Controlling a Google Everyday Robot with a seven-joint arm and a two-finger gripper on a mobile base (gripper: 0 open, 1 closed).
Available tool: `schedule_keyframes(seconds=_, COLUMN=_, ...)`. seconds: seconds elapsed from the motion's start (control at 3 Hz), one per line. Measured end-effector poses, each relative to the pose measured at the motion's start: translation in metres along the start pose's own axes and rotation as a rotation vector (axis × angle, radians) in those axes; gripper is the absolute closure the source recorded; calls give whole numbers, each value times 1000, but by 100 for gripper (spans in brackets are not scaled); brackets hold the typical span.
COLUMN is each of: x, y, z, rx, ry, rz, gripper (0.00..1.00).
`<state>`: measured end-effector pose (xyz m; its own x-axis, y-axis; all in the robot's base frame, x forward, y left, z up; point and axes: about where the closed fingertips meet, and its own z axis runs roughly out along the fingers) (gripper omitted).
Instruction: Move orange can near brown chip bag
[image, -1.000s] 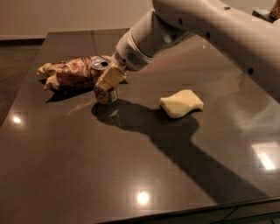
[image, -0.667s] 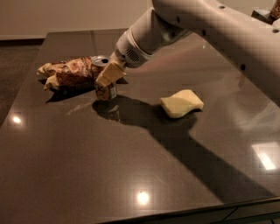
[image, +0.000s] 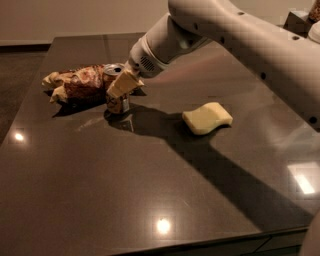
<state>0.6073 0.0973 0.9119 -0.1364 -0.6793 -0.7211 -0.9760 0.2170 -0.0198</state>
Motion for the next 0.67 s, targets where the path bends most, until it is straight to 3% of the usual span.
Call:
schedule_keyframes(seconds=0.33, x=0, y=-1, z=4, rx=-4, ry=-3, rz=0, gripper=0)
schedule_keyframes(seconds=0.67, x=0, y=-1, z=4, rx=-4, ry=-3, rz=0, gripper=0)
